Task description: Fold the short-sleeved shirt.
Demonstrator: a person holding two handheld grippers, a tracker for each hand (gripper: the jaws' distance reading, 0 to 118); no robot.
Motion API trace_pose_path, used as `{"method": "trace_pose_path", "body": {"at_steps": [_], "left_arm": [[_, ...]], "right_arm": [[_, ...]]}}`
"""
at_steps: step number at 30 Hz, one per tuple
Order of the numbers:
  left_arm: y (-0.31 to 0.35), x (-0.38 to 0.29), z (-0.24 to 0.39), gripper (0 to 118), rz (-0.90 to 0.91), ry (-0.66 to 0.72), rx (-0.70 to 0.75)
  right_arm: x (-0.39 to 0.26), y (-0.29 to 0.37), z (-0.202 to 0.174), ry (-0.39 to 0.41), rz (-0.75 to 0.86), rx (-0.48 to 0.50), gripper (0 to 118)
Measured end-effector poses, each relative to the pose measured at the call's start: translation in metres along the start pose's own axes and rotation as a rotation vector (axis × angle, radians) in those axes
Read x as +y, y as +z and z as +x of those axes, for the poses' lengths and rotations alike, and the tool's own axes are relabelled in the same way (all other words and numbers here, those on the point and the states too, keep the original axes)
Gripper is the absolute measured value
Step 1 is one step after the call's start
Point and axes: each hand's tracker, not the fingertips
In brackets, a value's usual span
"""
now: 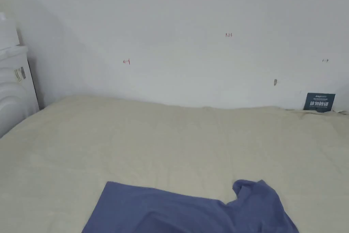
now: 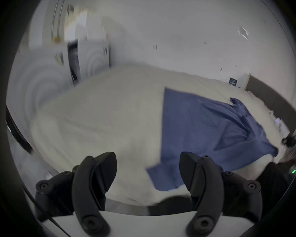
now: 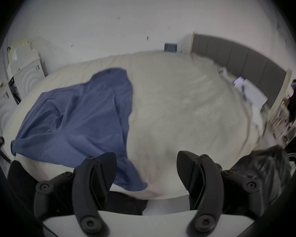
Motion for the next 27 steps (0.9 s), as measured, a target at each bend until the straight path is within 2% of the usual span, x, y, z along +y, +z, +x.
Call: {"method": "trace_pose_path", "body": {"at_steps": [2,5,10,14,16,18,19,20,21,22,23,24,27], "left_arm": [[0.023,0.023,0.007,87,0.041,-0.012,0.019],[0.054,0.055,0.025,97,0.143,0.038,-0.043],[0.086,0.078,0.064,97,0.251,-0.011,-0.125],[0.096,0.079,0.085,95,0.298,-0.015,-0.163],[0.096,0.077,0.088,89,0.293,-0.006,-0.206],[0.096,0.073,0.092,78,0.283,0.006,-0.218],[0.096,0.072,0.092,71,0.275,0.000,-0.221],[0.097,0.069,0.093,64,0.271,-0.001,-0.220],[0.098,0.067,0.093,64,0.267,-0.002,-0.217],[0.099,0.066,0.093,61,0.263,-0.001,-0.210],[0.099,0.063,0.091,55,0.258,-0.002,-0.205],[0.100,0.061,0.089,43,0.259,-0.003,-0.198],[0.099,0.059,0.082,0,0.240,0.039,-0.183]], "right_arm": [[0.015,0.027,-0.006,0.005,0.105,0.003,77],[0.036,0.057,-0.020,-0.054,0.198,0.063,77],[0.057,0.081,-0.050,-0.091,0.310,0.182,77],[0.063,0.089,-0.069,-0.150,0.312,0.284,77],[0.060,0.088,-0.074,-0.189,0.315,0.322,77],[0.058,0.088,-0.078,-0.177,0.298,0.355,75],[0.056,0.088,-0.080,-0.177,0.297,0.354,69],[0.054,0.089,-0.083,-0.165,0.299,0.335,56],[0.053,0.090,-0.085,-0.148,0.291,0.316,56],[0.051,0.090,-0.086,-0.125,0.285,0.302,50],[0.048,0.090,-0.088,-0.100,0.297,0.276,37],[0.043,0.088,-0.089,-0.087,0.311,0.245,10],[0.040,0.087,-0.091,-0.046,0.287,0.189,8]]}}
